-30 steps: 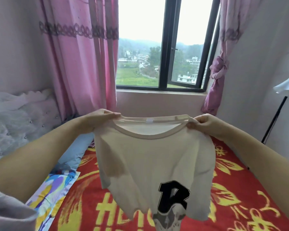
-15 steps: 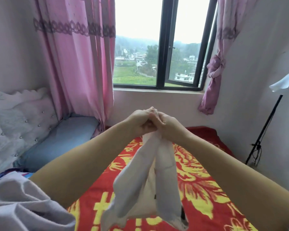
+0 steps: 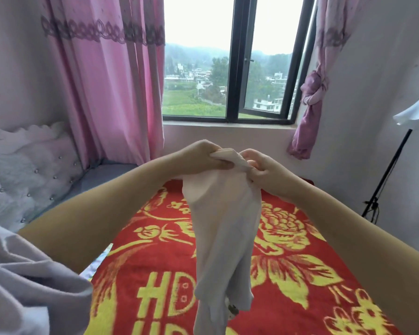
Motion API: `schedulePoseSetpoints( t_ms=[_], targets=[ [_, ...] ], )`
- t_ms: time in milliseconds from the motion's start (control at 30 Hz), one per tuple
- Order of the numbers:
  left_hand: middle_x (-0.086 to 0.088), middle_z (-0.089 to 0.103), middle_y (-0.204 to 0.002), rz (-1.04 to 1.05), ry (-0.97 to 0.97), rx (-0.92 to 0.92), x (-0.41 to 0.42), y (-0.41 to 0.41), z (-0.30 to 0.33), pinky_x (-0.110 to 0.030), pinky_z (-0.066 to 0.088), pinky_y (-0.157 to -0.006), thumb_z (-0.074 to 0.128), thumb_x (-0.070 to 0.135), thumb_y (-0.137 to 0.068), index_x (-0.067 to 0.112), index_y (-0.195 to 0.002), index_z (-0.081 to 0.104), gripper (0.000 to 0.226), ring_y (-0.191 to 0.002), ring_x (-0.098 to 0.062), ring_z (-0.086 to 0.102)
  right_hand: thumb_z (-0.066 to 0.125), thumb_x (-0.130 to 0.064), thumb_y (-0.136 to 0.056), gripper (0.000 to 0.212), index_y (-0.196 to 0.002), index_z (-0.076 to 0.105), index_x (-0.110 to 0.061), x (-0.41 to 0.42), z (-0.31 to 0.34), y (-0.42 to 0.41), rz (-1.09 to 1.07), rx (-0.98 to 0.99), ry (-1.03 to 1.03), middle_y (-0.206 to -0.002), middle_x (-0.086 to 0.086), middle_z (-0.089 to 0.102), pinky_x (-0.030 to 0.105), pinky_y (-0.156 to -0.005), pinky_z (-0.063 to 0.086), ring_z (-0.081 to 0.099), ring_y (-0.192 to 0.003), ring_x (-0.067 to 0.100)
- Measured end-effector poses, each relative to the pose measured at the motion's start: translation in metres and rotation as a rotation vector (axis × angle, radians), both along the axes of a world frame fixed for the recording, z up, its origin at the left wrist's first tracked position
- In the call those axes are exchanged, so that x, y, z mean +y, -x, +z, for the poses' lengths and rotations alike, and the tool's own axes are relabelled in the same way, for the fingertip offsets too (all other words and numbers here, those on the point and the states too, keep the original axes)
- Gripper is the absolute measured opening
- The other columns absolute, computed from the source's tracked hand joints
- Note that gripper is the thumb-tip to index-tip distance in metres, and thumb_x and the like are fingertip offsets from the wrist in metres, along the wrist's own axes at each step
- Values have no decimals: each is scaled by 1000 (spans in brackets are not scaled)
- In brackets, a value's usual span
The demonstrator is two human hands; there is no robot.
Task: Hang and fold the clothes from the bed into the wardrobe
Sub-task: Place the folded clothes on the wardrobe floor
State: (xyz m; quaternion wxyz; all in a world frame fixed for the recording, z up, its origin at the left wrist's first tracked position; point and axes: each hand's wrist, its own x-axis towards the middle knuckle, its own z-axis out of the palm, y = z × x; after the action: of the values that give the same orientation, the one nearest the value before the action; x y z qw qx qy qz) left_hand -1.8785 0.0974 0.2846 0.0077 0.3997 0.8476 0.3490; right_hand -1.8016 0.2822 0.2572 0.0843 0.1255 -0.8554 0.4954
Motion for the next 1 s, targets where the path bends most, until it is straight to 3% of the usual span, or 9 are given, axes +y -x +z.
schedulePoseSetpoints(
  t_ms=[133, 200, 233, 333, 500, 633, 767, 867, 1000],
  targets=[
    [-12, 70, -97, -48, 47, 0, 17, 5, 8, -27, 51, -74, 64, 26, -90, 8, -99, 72, 21, -75, -7, 59, 46, -16, -88, 23, -104, 56, -3, 17, -29, 1, -141, -135, 77, -96, 19, 61, 41, -77, 46, 54, -85, 24],
    [-5, 72, -98, -74, 45, -21, 30, 6, 13, -24, 52, -77, 65, 25, -90, 13, -101, 74, 19, -79, -5, 60, 53, -33, -82, 38, -110, 60, -8, 19, -52, -3, -156, -192, 94, -109, 15, 66, 42, -89, 51, 65, -96, 22],
    [-3, 72, -98, -82, 45, -38, 36, 8, 14, -25, 52, -77, 65, 26, -90, 15, -100, 74, 18, -81, -6, 62, 56, -31, -83, 31, -107, 62, -13, 19, -65, -5, -143, -218, 85, -108, 9, 68, 38, -89, 53, 66, -99, 19],
    [2, 71, -92, -100, 106, -45, 52, 20, 13, -26, 52, -75, 66, 27, -88, 18, -98, 75, 15, -79, -7, 61, 53, -8, -85, 11, -86, 63, -14, 29, -106, -2, -224, -319, -44, -90, 3, 68, 34, -76, 52, 64, -86, 19],
    [2, 70, -91, -41, 202, -35, 70, 54, -11, -28, 53, -74, 65, 26, -89, 17, -98, 74, 16, -78, -11, 62, 46, -17, -78, 24, -55, 42, -12, 78, -134, 23, -501, -273, -163, -58, 4, 50, 31, -55, 31, 41, -58, 16],
    [-6, 71, -88, 41, 231, -33, 91, 79, -22, -31, 53, -70, 63, 35, -89, 14, -93, 74, 24, -71, -13, 61, 45, -10, -90, 32, -59, 41, -16, 105, -141, 46, -586, -164, -136, -57, -5, 44, 26, -50, 27, 39, -56, 12],
    [-11, 68, -83, 90, 257, 204, 125, 86, -3, -34, 47, -71, 58, 41, -91, 7, -84, 70, 37, -72, -20, 56, 34, -20, -84, 23, -71, 48, -7, 149, -120, 64, -751, 17, -228, -71, 11, 52, 37, -56, 23, 47, -72, 30],
    [7, 56, -72, 151, 134, 353, 141, 77, 29, -28, 39, -70, 52, 40, -95, 25, -73, 59, 28, -65, -9, 49, 31, -21, -87, 30, -88, 53, 0, 186, -72, 68, -875, 285, -366, -87, 26, 54, 34, -64, 27, 53, -79, 40],
    [-4, 66, -72, 93, -139, 674, 123, 78, 32, -32, 48, -63, 48, 45, -93, 6, -86, 69, 44, -62, -18, 57, 33, -19, -97, 24, -106, 47, -2, 208, -17, 50, -750, 589, -631, -86, 28, 58, 41, -58, 42, 57, -68, 45]
  ],
)
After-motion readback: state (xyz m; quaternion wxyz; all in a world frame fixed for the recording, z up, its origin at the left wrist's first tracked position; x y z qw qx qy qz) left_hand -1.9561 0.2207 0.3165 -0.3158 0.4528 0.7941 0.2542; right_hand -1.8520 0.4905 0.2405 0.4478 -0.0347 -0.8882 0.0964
